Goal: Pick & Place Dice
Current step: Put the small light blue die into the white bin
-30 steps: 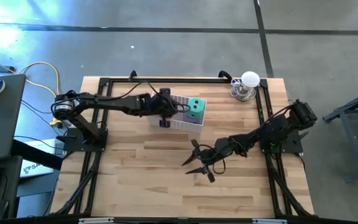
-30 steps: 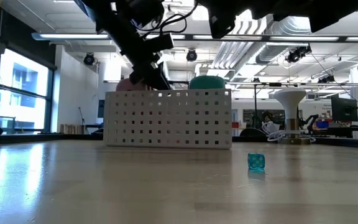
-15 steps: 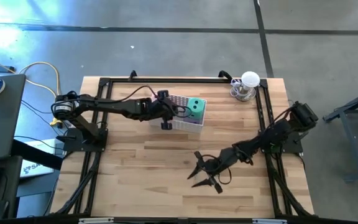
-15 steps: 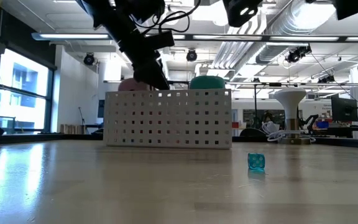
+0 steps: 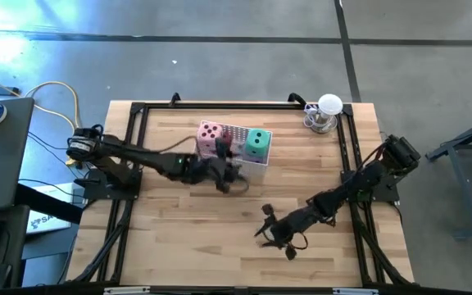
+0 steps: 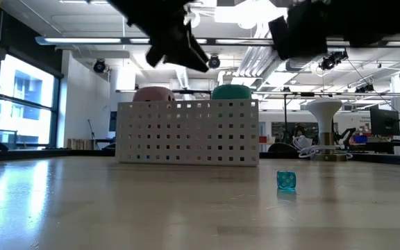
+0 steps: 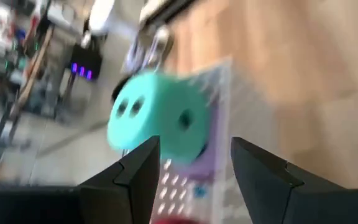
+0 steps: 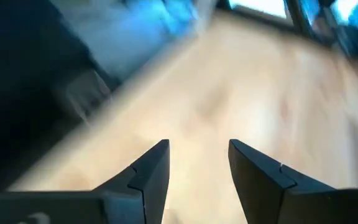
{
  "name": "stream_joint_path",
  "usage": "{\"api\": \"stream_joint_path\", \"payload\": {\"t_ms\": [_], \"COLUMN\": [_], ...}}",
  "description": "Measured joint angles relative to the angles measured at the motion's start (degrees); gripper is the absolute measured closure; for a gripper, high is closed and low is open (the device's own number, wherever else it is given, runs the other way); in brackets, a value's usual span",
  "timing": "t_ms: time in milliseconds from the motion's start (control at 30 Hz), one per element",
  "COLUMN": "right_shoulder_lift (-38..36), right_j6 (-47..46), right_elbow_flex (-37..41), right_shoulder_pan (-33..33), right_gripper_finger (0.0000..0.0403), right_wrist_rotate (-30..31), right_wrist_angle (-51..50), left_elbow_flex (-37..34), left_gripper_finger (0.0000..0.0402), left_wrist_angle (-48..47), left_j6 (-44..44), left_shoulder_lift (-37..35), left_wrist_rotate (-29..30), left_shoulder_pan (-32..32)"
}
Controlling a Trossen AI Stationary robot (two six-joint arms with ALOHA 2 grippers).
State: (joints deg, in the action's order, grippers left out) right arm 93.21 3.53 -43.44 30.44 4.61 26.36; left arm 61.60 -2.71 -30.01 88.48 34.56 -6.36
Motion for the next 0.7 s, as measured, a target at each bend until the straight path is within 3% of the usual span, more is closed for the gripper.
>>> {"api": "stream_joint_path", "payload": {"t_ms": [100, 233, 700], "right_shoulder_lift": [0.0, 0.0, 3.0], "right_j6": [-4.4, -15.1, -23.7], "right_elbow_flex": [0.0, 0.1, 0.1], "right_shoulder_pan": [-0.1, -0.1, 2.6], "right_gripper_finger": [0.0247, 0.0247, 0.0247], "right_wrist_rotate": [7.3, 8.6, 9.9], "right_wrist_angle": [-11.3, -22.8, -23.4], "left_elbow_flex": [0.0, 0.0, 0.0], "left_gripper_finger": [0.0214, 0.0214, 0.0214], "left_wrist_angle": [0.2, -0.8, -6.6], "left_j6": [0.3, 5.2, 19.8], "left_shoulder_lift": [-0.1, -0.1, -0.1], "left_wrist_rotate": [0.0, 0.2, 0.2], "left_shoulder_pan": [-4.2, -9.1, -20.3]}}
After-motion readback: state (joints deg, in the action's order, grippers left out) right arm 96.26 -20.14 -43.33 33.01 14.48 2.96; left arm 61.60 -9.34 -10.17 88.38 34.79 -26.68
